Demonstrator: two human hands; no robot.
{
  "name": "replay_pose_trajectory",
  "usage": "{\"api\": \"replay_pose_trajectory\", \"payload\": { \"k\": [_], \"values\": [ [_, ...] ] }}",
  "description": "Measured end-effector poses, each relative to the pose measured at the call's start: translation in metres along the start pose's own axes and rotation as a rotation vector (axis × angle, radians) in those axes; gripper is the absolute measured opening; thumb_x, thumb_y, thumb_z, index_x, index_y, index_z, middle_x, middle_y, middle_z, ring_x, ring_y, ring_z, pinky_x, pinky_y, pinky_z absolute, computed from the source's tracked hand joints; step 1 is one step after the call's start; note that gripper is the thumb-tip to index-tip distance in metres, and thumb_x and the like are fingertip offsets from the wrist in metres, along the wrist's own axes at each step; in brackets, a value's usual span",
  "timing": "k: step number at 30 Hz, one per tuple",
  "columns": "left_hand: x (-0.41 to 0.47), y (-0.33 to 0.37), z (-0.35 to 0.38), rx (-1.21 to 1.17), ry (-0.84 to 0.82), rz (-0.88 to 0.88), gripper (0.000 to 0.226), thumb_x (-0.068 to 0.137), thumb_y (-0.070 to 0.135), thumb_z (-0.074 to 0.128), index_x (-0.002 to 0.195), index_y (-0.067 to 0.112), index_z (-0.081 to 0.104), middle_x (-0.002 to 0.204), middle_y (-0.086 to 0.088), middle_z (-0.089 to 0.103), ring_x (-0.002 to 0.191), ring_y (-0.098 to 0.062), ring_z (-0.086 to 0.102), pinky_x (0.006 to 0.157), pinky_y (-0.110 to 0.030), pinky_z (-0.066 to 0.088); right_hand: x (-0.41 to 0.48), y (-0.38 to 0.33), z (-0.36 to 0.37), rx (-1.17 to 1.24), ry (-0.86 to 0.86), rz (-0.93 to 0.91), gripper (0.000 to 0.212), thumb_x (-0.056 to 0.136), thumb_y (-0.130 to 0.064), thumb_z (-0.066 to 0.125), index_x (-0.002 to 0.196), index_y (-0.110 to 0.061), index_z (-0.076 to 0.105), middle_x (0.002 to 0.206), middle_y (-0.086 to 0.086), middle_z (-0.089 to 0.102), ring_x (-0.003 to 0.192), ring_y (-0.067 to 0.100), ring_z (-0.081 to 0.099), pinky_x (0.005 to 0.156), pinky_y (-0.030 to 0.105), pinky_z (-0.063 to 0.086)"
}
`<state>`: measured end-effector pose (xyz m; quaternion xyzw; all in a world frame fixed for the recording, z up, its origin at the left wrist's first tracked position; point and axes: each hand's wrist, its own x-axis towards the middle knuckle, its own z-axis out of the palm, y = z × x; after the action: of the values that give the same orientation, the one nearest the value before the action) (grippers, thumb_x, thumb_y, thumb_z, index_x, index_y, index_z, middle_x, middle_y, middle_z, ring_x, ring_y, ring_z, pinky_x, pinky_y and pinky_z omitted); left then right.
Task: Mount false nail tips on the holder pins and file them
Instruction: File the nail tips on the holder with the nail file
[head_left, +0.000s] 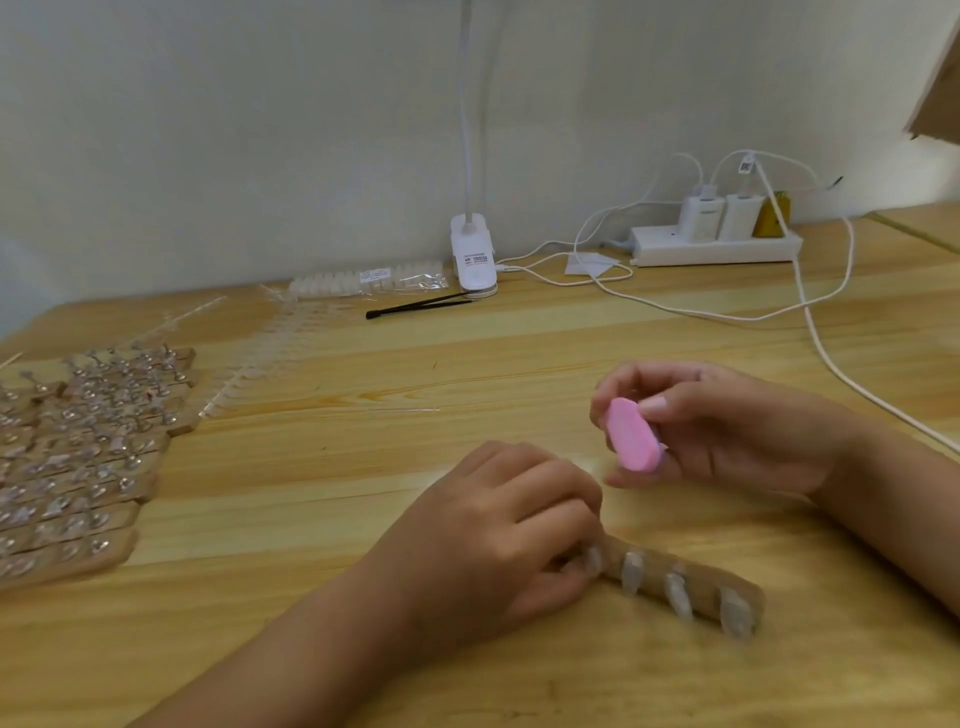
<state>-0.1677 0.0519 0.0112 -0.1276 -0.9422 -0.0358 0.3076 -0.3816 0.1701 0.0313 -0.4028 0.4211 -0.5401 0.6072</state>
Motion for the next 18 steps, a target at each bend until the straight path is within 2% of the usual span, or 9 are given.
{"api": "replay_pose_trajectory", "payload": {
  "k": [5,9,12,14,15,18],
  "values": [
    [0.002,-0.003,0.005,0.018,0.021,-0.047,0.01,0.086,0.02,0.073,0.082,0.012,0.068,0.096,0.001,0.067,0.096,-0.019,0.059,0.082,-0.033,0.048,-0.007,0.0,-0.002,-0.008,-0.232,0.096,0.028,0.079,-0.019,0.078,0.105,-0.009,0.069,0.098,0.005,0.062,0.085,0.015,0.062,0.086,0.04,0.057],
    [0.001,-0.003,0.009,0.106,0.087,0.012,0.01,0.085,0.022,0.071,0.08,0.013,0.07,0.103,-0.001,0.068,0.107,-0.019,0.053,0.087,-0.032,0.048,-0.008,0.0,-0.004,-0.097,-0.2,0.179,0.027,0.077,-0.019,0.078,0.102,-0.011,0.071,0.093,0.002,0.066,0.082,0.017,0.067,0.073,0.028,0.057],
    [0.0,-0.002,0.008,0.138,0.125,0.047,0.012,0.085,0.024,0.072,0.077,0.015,0.071,0.103,0.0,0.07,0.108,-0.018,0.05,0.09,-0.028,0.043,-0.007,0.0,-0.006,-0.059,-0.21,0.188,0.026,0.079,-0.019,0.077,0.103,-0.011,0.071,0.095,0.002,0.068,0.083,0.017,0.067,0.074,0.027,0.057],
    [0.001,0.002,0.005,0.014,0.182,0.0,0.011,0.085,0.021,0.073,0.077,0.014,0.071,0.102,0.002,0.07,0.105,-0.018,0.054,0.09,-0.027,0.044,-0.007,0.0,-0.008,-0.036,-0.221,0.181,0.028,0.079,-0.022,0.079,0.104,-0.011,0.071,0.098,0.002,0.067,0.084,0.016,0.067,0.076,0.027,0.057],
    [0.001,0.004,0.002,-0.13,0.207,-0.073,0.007,0.084,0.019,0.074,0.079,0.014,0.07,0.101,0.004,0.071,0.103,-0.016,0.057,0.089,-0.027,0.046,-0.007,0.0,-0.008,-0.032,-0.219,0.169,0.028,0.078,-0.021,0.079,0.103,-0.011,0.071,0.098,0.002,0.067,0.084,0.015,0.066,0.079,0.028,0.057],
    [0.0,0.004,-0.007,-0.621,0.244,-0.477,0.012,0.081,0.023,0.075,0.087,0.024,0.065,0.089,0.011,0.07,0.088,-0.011,0.066,0.078,-0.025,0.05,-0.006,0.001,-0.008,-0.023,-0.162,0.109,0.024,0.076,-0.012,0.074,0.099,-0.008,0.072,0.094,0.004,0.063,0.084,0.014,0.062,0.102,0.044,0.049]
  ]
}}
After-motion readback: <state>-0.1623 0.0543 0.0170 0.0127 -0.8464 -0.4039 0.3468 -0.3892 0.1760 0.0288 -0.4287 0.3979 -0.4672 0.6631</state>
